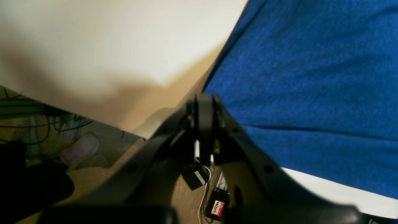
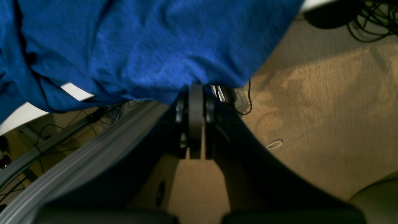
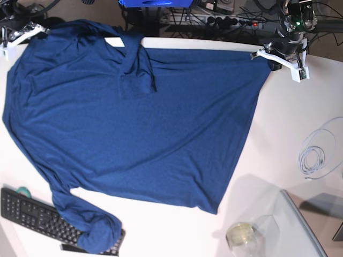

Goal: Layout the t-shirt on the table in an organized manner, then fold the t-shirt properly
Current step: 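Pull the shirt edge taut between both grippers, straightening the hem, then release the shirt edge and move the right gripper over the shirt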

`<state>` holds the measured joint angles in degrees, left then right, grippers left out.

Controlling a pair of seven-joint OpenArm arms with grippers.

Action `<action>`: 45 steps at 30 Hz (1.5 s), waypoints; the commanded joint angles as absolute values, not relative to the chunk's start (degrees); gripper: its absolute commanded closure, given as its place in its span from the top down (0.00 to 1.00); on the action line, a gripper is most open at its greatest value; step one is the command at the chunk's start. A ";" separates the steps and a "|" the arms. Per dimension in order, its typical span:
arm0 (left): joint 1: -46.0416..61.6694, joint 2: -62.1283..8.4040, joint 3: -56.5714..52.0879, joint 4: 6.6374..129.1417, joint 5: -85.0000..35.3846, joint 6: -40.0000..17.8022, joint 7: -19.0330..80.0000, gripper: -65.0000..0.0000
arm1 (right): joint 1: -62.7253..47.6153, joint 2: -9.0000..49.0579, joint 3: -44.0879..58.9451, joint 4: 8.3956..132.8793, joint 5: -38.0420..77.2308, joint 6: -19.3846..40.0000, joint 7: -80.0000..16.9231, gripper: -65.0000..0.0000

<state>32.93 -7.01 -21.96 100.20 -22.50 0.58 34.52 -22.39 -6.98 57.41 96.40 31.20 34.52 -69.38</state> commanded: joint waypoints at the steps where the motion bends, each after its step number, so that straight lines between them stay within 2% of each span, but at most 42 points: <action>1: 33.71 -7.52 -22.37 100.97 -22.37 0.57 33.71 0.00 | -22.73 -6.46 57.71 97.19 31.78 34.42 -69.14 0.00; 11: 33.63 -7.43 -21.76 100.97 -22.37 0.57 33.80 0.00 | -23.16 -6.46 57.80 97.19 31.78 34.42 -68.97 0.00; 15: 33.45 -7.43 -22.37 100.97 -22.37 0.57 38.73 0.00 | -22.99 -6.46 57.80 97.19 31.78 34.42 -69.05 0.02; 19: 33.54 -7.43 -22.46 101.23 -22.55 0.57 39.16 0.49 | -22.99 -6.46 57.80 97.19 31.78 34.42 -69.05 0.02; 21: 33.80 -7.43 -22.46 101.41 -22.64 0.57 39.16 0.70 | -23.08 -6.46 57.80 97.19 31.78 34.42 -69.14 0.02; 23: 33.89 -7.43 -22.55 101.49 -22.64 0.57 39.16 0.85 | -23.16 -6.46 57.80 97.19 31.78 34.42 -69.14 0.04; 24: 33.89 -7.43 -22.55 101.49 -22.64 0.57 39.16 0.90 | -23.16 -6.46 57.80 97.19 31.78 34.42 -69.14 0.09; 27: 33.71 -7.34 -24.04 101.67 -22.73 0.57 39.16 0.97 | -23.96 -6.46 57.80 97.71 32.22 34.42 -69.05 0.36; 28: 33.63 -7.16 -25.19 102.11 -22.73 0.57 39.25 0.97 | -23.96 -6.46 57.80 98.24 32.31 34.42 -68.88 0.44; 29: 33.63 -6.46 -26.42 102.64 -22.73 0.57 39.25 0.97 | -23.96 -6.46 57.80 98.77 32.13 34.42 -68.70 0.46; 34: 32.84 -5.32 -32.92 108.09 -22.73 0.57 39.25 0.97 | -22.11 -6.29 62.11 103.16 31.69 34.42 -66.15 0.43; 38: 28.79 -5.67 -31.34 108.88 -22.73 0.57 39.34 0.94 | -17.98 0.92 58.51 102.02 29.23 34.42 -63.78 0.43; 39: 27.21 -5.85 -28.97 108.79 -22.37 0.57 39.34 0.88 | -16.22 3.38 56.48 99.91 28.00 34.42 -63.34 0.42; 41: 24.13 -6.55 -24.13 108.00 -22.37 0.57 39.34 0.63 | -11.47 7.34 53.32 94.02 25.45 34.42 -61.93 0.37; 44: 17.98 -6.81 -16.84 104.22 -22.37 0.57 39.34 0.08 | -5.05 10.42 52.26 84.18 20.09 34.42 -58.59 0.06; 45: 15.78 -6.99 -14.99 101.85 -22.29 0.57 39.34 0.00 | -3.03 11.21 52.18 81.10 18.07 34.42 -57.36 0.00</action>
